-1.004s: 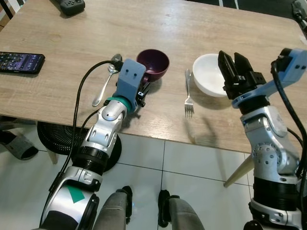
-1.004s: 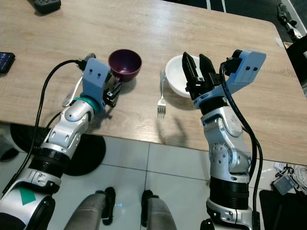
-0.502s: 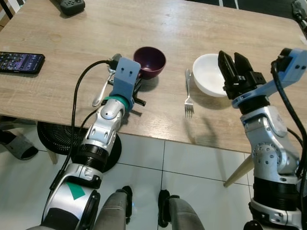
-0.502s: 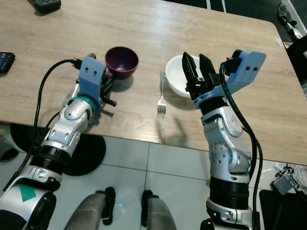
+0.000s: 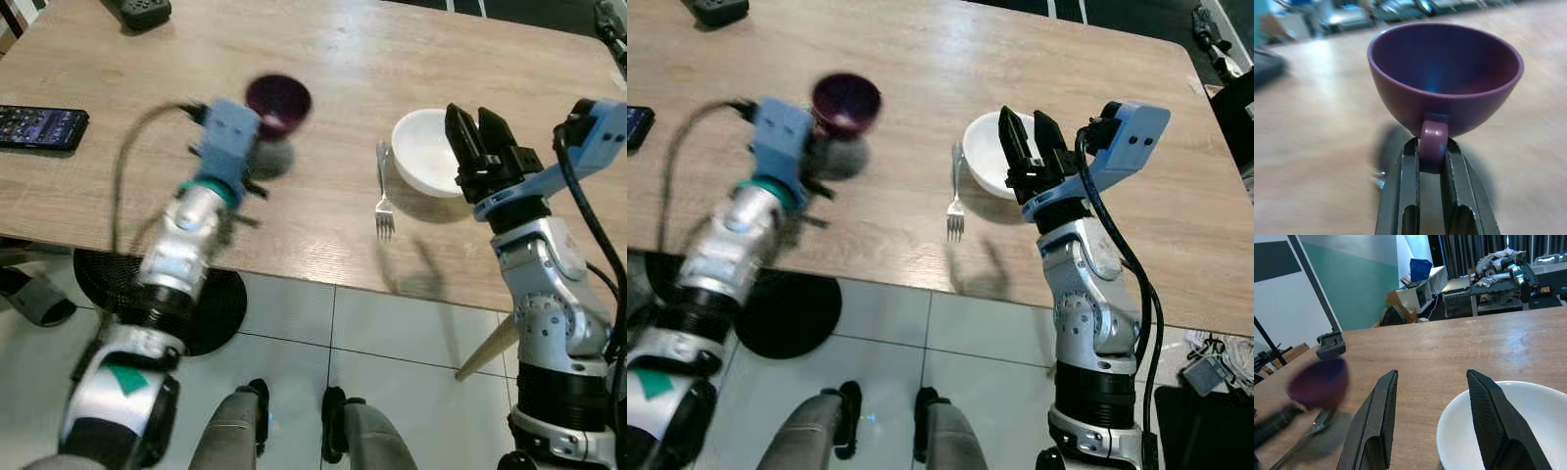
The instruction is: Setting the table
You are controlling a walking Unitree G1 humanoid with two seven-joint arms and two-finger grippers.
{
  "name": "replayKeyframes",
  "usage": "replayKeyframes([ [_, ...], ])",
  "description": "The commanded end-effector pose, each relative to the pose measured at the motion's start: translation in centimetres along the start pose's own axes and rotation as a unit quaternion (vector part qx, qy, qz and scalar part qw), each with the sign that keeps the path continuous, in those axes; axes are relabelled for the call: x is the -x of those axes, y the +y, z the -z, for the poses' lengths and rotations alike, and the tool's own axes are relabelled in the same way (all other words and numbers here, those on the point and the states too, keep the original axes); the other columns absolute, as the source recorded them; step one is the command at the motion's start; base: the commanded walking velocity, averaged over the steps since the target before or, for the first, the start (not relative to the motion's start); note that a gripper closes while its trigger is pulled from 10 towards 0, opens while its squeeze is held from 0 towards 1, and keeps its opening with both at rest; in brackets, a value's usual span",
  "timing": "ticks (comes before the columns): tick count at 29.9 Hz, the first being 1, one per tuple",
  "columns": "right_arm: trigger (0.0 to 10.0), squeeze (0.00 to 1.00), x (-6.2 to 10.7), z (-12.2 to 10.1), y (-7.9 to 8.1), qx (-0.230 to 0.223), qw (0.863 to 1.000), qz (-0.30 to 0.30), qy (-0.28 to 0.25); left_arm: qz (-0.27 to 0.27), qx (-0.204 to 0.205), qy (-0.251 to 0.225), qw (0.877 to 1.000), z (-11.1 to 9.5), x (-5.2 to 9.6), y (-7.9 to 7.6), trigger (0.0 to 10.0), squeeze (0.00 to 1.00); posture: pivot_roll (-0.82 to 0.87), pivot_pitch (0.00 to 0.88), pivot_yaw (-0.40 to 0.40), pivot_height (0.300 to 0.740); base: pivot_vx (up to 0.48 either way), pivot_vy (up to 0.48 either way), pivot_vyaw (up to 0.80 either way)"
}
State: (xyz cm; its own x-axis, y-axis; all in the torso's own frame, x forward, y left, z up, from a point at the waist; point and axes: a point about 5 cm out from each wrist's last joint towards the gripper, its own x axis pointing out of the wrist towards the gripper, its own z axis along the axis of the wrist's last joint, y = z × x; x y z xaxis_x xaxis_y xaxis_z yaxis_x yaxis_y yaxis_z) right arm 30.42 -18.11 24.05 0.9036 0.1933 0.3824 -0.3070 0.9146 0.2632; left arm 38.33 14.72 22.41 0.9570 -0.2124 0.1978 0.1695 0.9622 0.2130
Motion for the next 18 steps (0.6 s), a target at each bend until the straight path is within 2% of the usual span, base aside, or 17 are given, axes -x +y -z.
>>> replayKeyframes([
  [1,10.0,0.00,0.6,0.4,-0.5,0.005,1.000,0.010,0.013,0.006,0.016,-0.010,1.000,-0.1,0.0,0.2,10.0,0.00,0.10,0.153,-0.027,0.740,0.000,0.000,0.00],
  [4,10.0,0.00,1.0,1.3,-1.4,0.014,0.999,0.032,0.035,0.010,0.028,-0.013,0.999,-0.3,0.0,0.7,10.0,0.00,0.11,0.152,-0.029,0.740,0.000,0.000,0.00],
  [5,10.0,0.00,1.2,1.7,-2.4,0.019,0.997,0.062,0.044,0.013,0.028,-0.016,0.999,-0.5,-0.1,0.8,10.0,0.00,0.11,0.149,-0.030,0.740,0.000,0.000,0.00],
  [6,10.0,0.00,1.2,1.7,-2.4,0.019,0.997,0.062,0.044,0.013,0.028,-0.016,0.999,-0.5,-0.1,0.8,10.0,0.00,0.11,0.149,-0.030,0.740,0.000,0.000,0.00],
  [8,10.0,0.00,1.4,2.2,-4.5,0.036,0.989,0.131,0.050,0.021,0.033,-0.023,0.999,-0.8,-0.1,0.8,10.0,0.00,0.11,0.147,-0.030,0.740,0.000,0.000,0.00],
  [10,10.0,0.00,1.8,2.4,-6.6,0.077,0.973,0.209,0.057,0.041,0.039,-0.022,0.998,-0.8,0.0,0.8,10.0,0.00,0.11,0.145,-0.032,0.740,0.000,0.000,0.00],
  [12,10.0,0.00,1.8,2.4,-6.6,0.077,0.973,0.209,0.057,0.041,0.039,-0.022,0.998,-0.8,0.0,0.8,10.0,0.00,0.11,0.145,-0.032,0.740,0.000,0.000,0.00],
  [14,10.0,0.00,2.4,2.0,-8.0,0.097,0.962,0.254,0.039,0.072,0.059,-0.012,0.996,-0.5,0.2,0.7,10.0,0.00,0.12,0.147,-0.034,0.740,0.000,0.000,0.00],
  [17,10.0,0.00,2.7,1.5,-8.3,0.097,0.960,0.262,0.018,0.096,0.073,0.000,0.993,-0.1,0.2,0.4,10.0,0.00,0.11,0.148,-0.031,0.740,0.000,0.000,0.00],
  [18,10.0,0.00,2.7,0.8,-8.2,0.097,0.962,0.256,-0.008,0.108,0.083,0.009,0.991,0.2,0.0,0.1,10.0,0.00,0.11,0.150,-0.027,0.740,0.000,0.000,0.00],
])
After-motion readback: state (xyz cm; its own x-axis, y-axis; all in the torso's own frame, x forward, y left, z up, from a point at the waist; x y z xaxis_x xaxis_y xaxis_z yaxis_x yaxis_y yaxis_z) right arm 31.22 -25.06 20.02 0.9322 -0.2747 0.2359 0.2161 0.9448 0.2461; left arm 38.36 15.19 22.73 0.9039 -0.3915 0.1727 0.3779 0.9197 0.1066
